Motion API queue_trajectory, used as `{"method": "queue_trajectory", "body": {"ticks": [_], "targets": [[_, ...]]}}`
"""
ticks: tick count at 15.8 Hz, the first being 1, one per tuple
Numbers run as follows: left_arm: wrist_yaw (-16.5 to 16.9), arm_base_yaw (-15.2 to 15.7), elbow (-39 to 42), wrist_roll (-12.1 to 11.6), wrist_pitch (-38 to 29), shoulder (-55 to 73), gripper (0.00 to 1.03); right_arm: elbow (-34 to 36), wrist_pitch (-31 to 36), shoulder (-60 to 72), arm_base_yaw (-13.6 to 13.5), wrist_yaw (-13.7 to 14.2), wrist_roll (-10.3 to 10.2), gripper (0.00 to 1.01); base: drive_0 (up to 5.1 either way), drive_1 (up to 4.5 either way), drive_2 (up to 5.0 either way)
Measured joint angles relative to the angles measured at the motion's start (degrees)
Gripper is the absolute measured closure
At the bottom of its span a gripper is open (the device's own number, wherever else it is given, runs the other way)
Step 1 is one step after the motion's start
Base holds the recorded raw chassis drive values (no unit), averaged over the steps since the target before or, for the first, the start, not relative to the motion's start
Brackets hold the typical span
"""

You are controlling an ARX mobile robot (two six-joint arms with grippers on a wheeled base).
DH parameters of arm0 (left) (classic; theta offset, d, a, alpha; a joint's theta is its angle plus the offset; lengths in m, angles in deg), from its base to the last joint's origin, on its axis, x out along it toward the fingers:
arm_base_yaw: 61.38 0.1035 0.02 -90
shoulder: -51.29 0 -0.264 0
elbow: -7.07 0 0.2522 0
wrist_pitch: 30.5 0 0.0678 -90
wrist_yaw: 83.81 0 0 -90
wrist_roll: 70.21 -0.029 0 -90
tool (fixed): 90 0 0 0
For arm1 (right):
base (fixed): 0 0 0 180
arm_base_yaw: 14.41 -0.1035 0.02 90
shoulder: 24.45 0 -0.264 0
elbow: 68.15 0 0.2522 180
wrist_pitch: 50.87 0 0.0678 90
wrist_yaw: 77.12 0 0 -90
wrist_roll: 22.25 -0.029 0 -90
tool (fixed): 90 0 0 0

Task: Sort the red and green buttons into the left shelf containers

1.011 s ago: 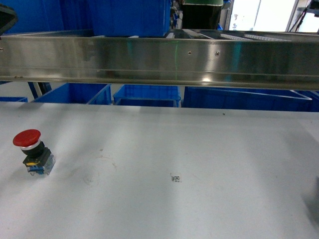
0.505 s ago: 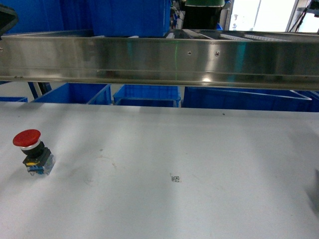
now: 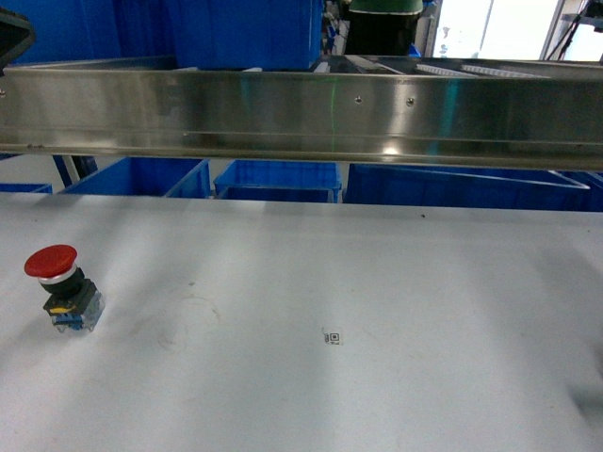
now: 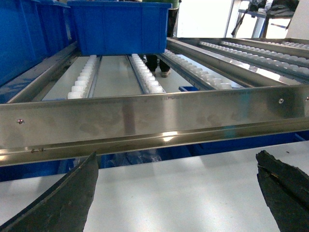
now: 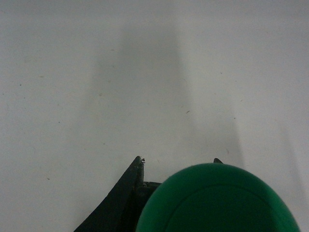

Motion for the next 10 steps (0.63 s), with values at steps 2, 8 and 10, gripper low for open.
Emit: {"method": "queue_trajectory", "body": {"ticks": [2, 8, 10], "targets": [[0.0, 0.0, 0.0, 0.0, 0.0, 0.0, 0.05, 2.0, 3.6, 0.0, 0.1, 0.0, 0.1, 0.66, 0.0, 0.00, 0.0], [0.0, 0.0, 0.0, 0.0, 0.0, 0.0, 0.05, 20.3, 7.2, -33.1, 4.2, -6.9, 0.2, 0.66, 0.0, 0.00, 0.0], [0.0, 0.0, 0.0, 0.0, 0.0, 0.0, 0.05, 24.0, 3.2, -40.2, 4.3, -8.3, 0.5, 0.66, 0.0, 0.00, 0.0]]}}
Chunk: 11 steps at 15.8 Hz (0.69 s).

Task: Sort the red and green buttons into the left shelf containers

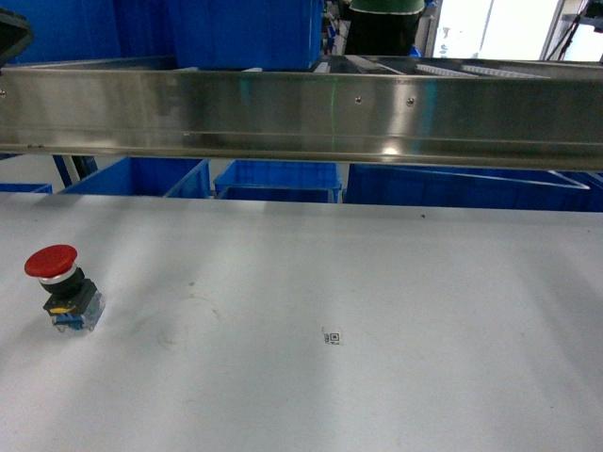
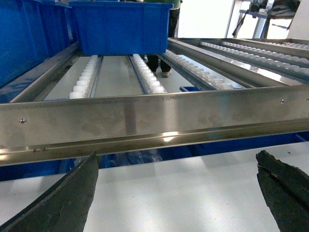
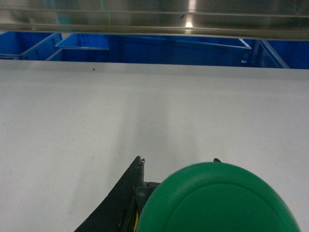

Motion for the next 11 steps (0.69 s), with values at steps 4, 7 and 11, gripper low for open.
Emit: {"method": "queue_trajectory", "body": {"ticks": [4, 7, 11], "targets": [[0.0, 0.0, 0.0, 0.0, 0.0, 0.0, 0.05, 4.8, -5.3, -14.4, -1.3, 0.1, 1.1, 0.66, 0.0, 0.00, 0.0], [-0.9, -0.4, 0.0, 0.0, 1.0, 0.0, 0.05, 5.0, -5.6, -14.8, -1.6, 0.1, 1.4, 0.66, 0.0, 0.00, 0.0], [-6.2, -1.5, 0.2, 0.0, 2.8, 2.6, 0.05, 5.0, -5.4, -14.6, -1.6, 0.1, 1.4, 0.66, 0.0, 0.00, 0.0]]}}
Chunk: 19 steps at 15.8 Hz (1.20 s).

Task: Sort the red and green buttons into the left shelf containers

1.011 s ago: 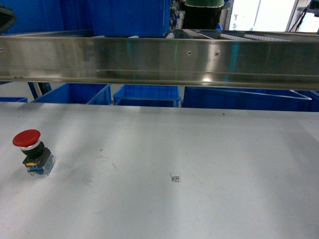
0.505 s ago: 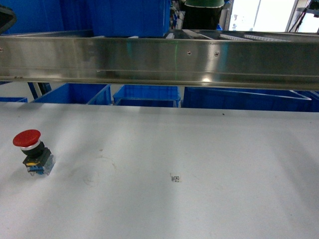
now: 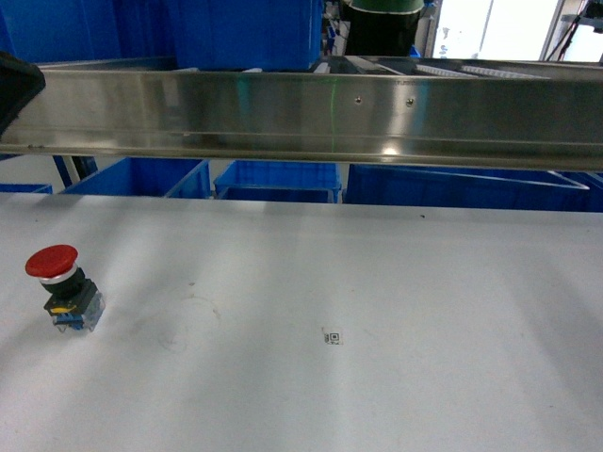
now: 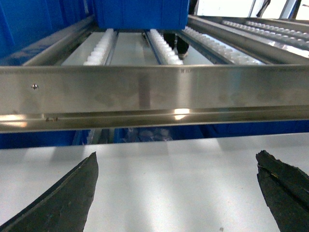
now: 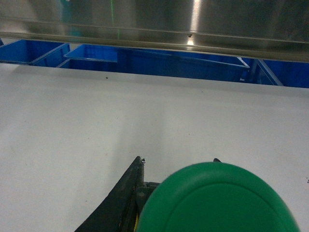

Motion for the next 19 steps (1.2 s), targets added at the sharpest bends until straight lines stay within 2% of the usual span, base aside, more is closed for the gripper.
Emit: {"method": "queue_trajectory", "body": {"ticks": [3, 7, 11, 15, 19], "targets": [[-8.3, -4.3, -6.7, 0.5, 2.2, 13.4, 0.05, 0.0, 0.0, 0.0, 0.0, 0.0, 0.0, 0.66, 0.0, 0.00, 0.0], [-15.7, -7.9, -6.4, -0.1, 2.6, 16.9, 0.05, 0.0, 0.0, 0.0, 0.0, 0.0, 0.0, 0.66, 0.0, 0.00, 0.0], [-18.8, -8.6, -5.9, 0.3, 3.7, 18.1, 0.05, 0.0, 0.0, 0.0, 0.0, 0.0, 0.0, 0.66, 0.0, 0.00, 0.0], [-19.1, -10.0, -5.6, 2.2, 6.6, 20.3, 0.05, 0.0, 0.0, 0.0, 0.0, 0.0, 0.0, 0.66, 0.0, 0.00, 0.0], [-21.0, -9.9, -5.0, 3.1, 6.3, 21.8, 0.05, 0.0, 0.0, 0.0, 0.0, 0.0, 0.0, 0.66, 0.0, 0.00, 0.0]]}}
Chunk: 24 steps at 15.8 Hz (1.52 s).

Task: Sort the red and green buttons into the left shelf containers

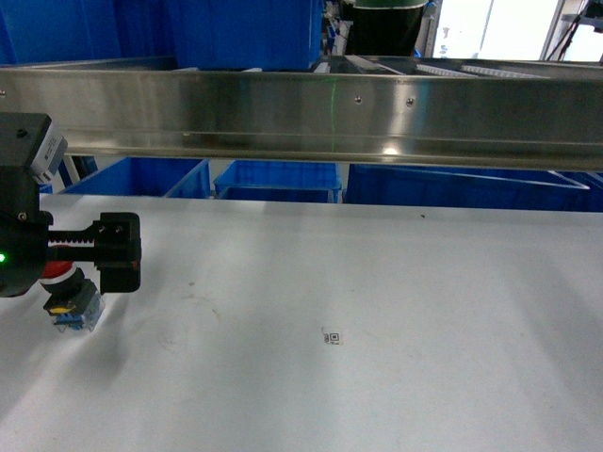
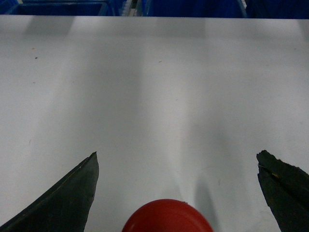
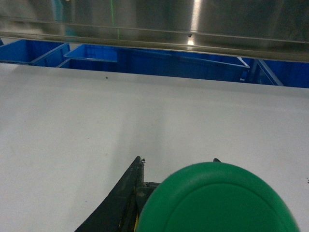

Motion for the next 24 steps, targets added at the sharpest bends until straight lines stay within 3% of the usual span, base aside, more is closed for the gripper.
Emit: {"method": "queue_trajectory", "body": {"ticks": [15, 16, 22, 24], "targets": [[0.4, -0.1, 0.5, 1.5, -0.2, 4.2, 0.05, 0.0, 0.0, 0.0, 0.0, 0.0, 0.0, 0.66, 0.0, 0.00, 0.0], [0.3, -0.1, 0.5, 1.6, 0.0, 4.2, 0.08, 0.0, 0.0, 0.0, 0.0, 0.0, 0.0, 0.66, 0.0, 0.00, 0.0], [0.2, -0.7, 0.4, 2.0, 0.6, 4.3, 0.68, 0.0, 0.0, 0.0, 0.0, 0.0, 0.0, 0.66, 0.0, 0.00, 0.0], [0.6, -0.8, 0.4, 2.5, 1.2, 3.6, 0.76, 0.0, 0.0, 0.0, 0.0, 0.0, 0.0, 0.66, 0.0, 0.00, 0.0]]}}
